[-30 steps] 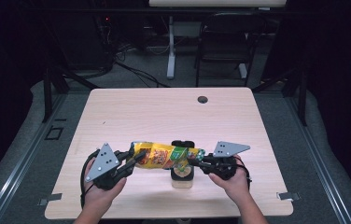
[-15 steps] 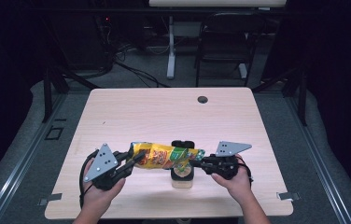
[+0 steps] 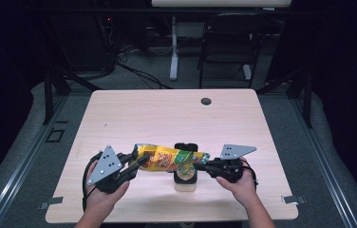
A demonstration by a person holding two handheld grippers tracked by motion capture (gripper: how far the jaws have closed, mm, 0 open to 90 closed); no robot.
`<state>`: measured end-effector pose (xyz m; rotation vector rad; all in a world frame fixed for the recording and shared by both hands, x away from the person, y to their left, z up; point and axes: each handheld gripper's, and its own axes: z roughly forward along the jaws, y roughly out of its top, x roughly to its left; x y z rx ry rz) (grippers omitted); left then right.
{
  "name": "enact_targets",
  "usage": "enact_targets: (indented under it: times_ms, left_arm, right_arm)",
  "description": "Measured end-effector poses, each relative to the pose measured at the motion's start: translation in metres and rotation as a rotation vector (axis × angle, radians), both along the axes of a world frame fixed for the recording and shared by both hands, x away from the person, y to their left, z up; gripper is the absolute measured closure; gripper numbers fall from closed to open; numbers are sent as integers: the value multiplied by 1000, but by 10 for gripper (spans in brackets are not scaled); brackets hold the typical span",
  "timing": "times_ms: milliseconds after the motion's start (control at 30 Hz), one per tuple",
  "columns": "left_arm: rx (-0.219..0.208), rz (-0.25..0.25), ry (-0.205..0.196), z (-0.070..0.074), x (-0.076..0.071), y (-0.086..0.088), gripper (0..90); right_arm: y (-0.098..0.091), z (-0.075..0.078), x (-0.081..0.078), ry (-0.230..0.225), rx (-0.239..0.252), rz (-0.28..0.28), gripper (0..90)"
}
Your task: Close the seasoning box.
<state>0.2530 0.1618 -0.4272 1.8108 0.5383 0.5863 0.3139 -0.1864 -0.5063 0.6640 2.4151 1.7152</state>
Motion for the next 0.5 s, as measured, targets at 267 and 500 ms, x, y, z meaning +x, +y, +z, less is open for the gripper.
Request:
enact_targets:
  times_ms: [267,500]
  left_arm:
    - [6,-1,2,1,0,-2,802]
    - [3,-2,0,2,1,-3,805]
  right_arm:
    - [-1,-3,1,8,0,-6,891]
    - [0,-3,1,12,1,-15,892]
